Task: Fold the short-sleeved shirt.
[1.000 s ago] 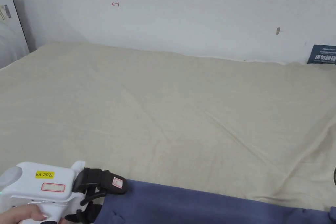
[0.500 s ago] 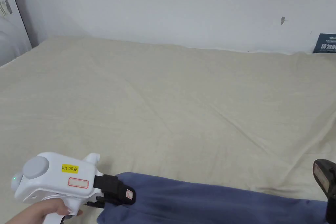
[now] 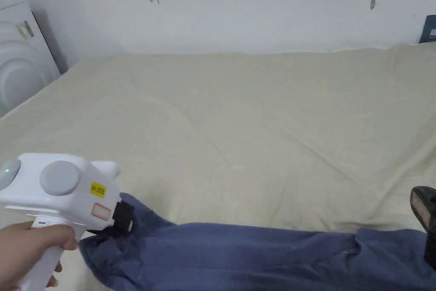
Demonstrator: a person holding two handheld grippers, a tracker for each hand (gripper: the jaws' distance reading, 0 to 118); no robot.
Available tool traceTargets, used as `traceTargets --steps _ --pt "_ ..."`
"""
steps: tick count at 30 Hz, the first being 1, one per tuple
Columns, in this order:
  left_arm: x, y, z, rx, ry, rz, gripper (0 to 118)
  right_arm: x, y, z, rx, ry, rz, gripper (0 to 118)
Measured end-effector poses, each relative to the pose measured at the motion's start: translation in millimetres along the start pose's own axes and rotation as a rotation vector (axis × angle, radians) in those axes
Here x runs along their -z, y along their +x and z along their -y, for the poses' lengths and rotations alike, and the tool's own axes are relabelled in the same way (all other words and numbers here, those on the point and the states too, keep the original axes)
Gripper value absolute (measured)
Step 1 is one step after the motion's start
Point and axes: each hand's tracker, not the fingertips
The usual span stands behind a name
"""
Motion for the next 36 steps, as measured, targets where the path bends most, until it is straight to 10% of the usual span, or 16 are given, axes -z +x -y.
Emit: traceTargets --steps 6,11,19,21,24,25,36 --pt "33 123 -22 0.048 -0.063 0.405 18 -11 15 1 0.012 -0.017 0.031 0" --pt "58 174 -29 0.056 -0.139 0.547 113 -19 26 -3 0.016 -0.024 0.066 0" --pt "18 97 -11 -0.026 -0.012 0.371 116 -20 32 3 0.045 -0.049 0.071 0" --pt "15 77 0 -0.040 0.031 0.295 112 -17 30 5 0.050 -0.060 0.061 0" --pt "24 65 10 -0.058 0.044 0.329 17 -15 27 5 0.049 -0.063 0.044 0" --pt "30 66 12 -0.081 0.034 0.327 4 -14 26 3 0.051 -0.068 0.031 0" --pt "100 153 8 0.032 -0.063 0.517 4 -17 27 -2 0.025 -0.086 0.039 0"
